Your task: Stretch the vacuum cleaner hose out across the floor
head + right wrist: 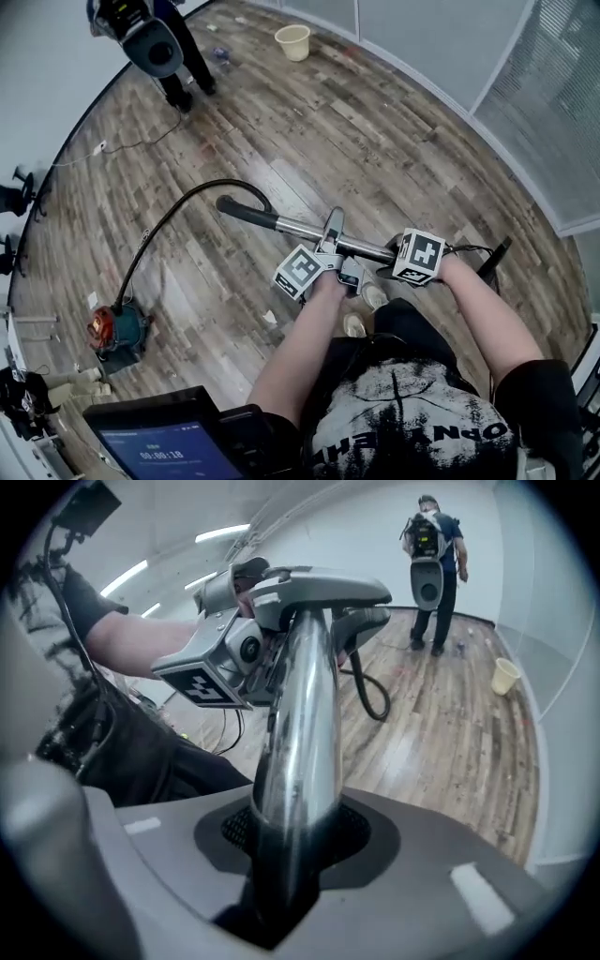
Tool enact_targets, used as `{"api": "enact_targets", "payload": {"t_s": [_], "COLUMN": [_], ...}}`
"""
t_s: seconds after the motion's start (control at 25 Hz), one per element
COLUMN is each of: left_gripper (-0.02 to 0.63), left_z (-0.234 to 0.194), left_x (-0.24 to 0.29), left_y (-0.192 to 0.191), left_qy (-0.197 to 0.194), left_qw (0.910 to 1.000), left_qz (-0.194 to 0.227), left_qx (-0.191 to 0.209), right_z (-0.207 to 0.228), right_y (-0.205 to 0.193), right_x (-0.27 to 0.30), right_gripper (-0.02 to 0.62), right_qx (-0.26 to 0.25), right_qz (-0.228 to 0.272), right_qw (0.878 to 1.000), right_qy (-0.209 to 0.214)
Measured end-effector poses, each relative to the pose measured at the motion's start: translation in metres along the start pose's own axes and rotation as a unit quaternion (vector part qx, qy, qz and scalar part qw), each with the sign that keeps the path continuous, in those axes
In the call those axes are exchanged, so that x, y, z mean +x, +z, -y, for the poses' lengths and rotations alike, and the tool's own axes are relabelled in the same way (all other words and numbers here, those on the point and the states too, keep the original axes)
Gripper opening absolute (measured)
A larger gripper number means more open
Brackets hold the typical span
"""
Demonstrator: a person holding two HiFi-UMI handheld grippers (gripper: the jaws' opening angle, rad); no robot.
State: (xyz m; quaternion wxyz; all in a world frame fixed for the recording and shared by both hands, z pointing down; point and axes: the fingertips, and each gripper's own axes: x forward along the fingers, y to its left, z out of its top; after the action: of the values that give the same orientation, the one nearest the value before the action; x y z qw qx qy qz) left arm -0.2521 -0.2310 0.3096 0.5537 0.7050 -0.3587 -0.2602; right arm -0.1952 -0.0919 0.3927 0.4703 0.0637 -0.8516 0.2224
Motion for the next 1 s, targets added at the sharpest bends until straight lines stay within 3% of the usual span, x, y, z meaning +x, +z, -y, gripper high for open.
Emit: {"api": "enact_targets", "payload": {"t_s": [0.08,0.24,0.48,0.64,0.84,1.0], "left_gripper": [0.057,0.055,0.057,0.058,0.060,0.057], "left_z": [-0.001,-0.002,0.009,0.006,0.024,0.034], "left_x": [-0.004,0.003,-0.006,-0.007,0.020,0.041], "left_y": [0.000,-0.015,-0.017,-0.028,-0.053,-0.076], "left_qy": [0.003,0.003,-0.010,-0.007,-0.008,0.015], "left_qw": [1.0000,0.9999,0.9994,0.9991,0.9996,0.9996], "left_qz": [0.003,0.001,-0.008,-0.001,0.000,0.024], "left_qx": [-0.006,-0.015,-0.033,-0.042,-0.027,-0.008], "right_z": [-0.001,0.013,0.001,-0.002,0.010,0.019], "right_y": [0.005,-0.011,-0.011,-0.023,-0.047,-0.074], "right_x": [-0.004,-0.014,-0.031,-0.042,-0.074,-0.087], "right_gripper": [0.132,0.121,0.138,0.157,0.221,0.198], "right_qx": [-0.020,-0.047,-0.059,-0.080,-0.101,-0.135], "right_qz": [0.006,-0.001,-0.009,-0.001,0.018,0.013], "right_qw": [0.998,0.982,0.966,0.962,0.968,0.970], "right_qy": [-0.062,-0.181,-0.250,-0.260,-0.228,-0.204]}}
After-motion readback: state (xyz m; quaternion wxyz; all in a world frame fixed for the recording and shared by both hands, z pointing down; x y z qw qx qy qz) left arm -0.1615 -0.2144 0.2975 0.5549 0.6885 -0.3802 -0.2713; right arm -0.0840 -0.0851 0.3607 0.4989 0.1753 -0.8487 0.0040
